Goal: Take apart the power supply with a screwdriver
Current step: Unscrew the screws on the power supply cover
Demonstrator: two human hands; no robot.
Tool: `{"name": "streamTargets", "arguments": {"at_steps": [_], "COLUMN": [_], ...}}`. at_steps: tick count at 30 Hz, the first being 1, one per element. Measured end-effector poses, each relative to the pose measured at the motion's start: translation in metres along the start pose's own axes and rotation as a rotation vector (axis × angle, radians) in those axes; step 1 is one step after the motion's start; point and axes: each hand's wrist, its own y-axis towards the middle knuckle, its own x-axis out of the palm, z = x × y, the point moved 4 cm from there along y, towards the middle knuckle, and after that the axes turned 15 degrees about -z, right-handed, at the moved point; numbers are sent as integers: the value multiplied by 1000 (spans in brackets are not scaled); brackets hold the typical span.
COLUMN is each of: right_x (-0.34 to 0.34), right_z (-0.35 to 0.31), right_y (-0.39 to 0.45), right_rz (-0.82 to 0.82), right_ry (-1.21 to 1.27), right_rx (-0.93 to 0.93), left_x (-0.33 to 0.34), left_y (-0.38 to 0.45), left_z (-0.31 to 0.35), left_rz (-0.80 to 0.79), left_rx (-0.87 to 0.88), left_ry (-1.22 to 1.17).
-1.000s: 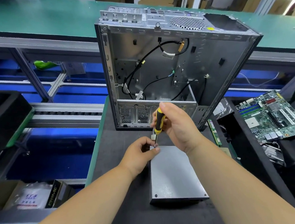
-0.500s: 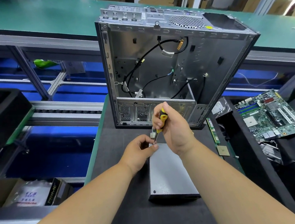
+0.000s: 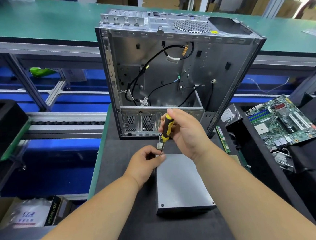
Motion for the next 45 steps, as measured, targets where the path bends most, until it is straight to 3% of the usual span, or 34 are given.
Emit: {"name": "streamTargets", "arguments": {"at_steps": [11,15,26,37,45], "right_x": [1,5,-1,8,4], "right_z": [5,1,-4,2,-6], "right_y": [7,3,5,6,0], "right_rz": [22,-41,-26,-65,-78], "right_ry": [176,115,-144,125,15], "right_rx": [-39,-56,16,-31,-28], "left_x": [3,3,3,5,4], "left_y": [-1,-2,-4,-4,-2], "left_z": [1,3,6,7,5], "left_rz": [24,27,31,27,22], "left_rx": [-19,-31,-46,-47,-33], "left_ry": [-21,-15,3,7,4]}}
